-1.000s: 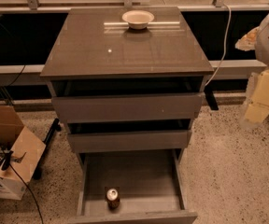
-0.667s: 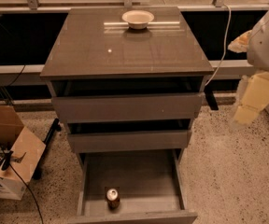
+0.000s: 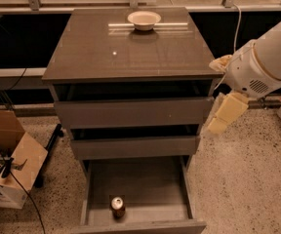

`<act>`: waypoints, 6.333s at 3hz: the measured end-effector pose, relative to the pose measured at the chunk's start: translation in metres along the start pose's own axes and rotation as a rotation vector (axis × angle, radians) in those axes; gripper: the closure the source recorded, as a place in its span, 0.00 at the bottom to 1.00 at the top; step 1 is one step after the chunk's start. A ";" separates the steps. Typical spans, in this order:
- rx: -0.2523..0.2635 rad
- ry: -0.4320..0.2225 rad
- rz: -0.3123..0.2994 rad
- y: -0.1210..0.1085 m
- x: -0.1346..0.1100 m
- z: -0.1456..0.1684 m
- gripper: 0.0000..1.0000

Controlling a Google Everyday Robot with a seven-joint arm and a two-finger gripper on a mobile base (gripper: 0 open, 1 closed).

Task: Pick orange can from bottom drawer and place on counter

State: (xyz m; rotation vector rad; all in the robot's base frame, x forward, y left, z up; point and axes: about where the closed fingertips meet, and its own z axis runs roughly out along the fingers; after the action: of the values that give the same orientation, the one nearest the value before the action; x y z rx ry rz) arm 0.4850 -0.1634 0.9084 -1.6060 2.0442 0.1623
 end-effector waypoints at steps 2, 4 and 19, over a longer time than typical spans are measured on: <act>-0.020 -0.030 0.028 0.008 0.000 0.028 0.00; -0.112 -0.134 0.103 0.036 0.028 0.132 0.00; -0.335 -0.477 0.169 0.140 0.134 0.688 0.00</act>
Offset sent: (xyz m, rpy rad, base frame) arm 0.0065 0.0452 -0.0904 0.1477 0.0727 -0.0334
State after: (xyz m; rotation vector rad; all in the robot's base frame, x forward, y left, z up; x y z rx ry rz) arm 0.5610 0.0399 0.2274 -1.3985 1.8307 0.9006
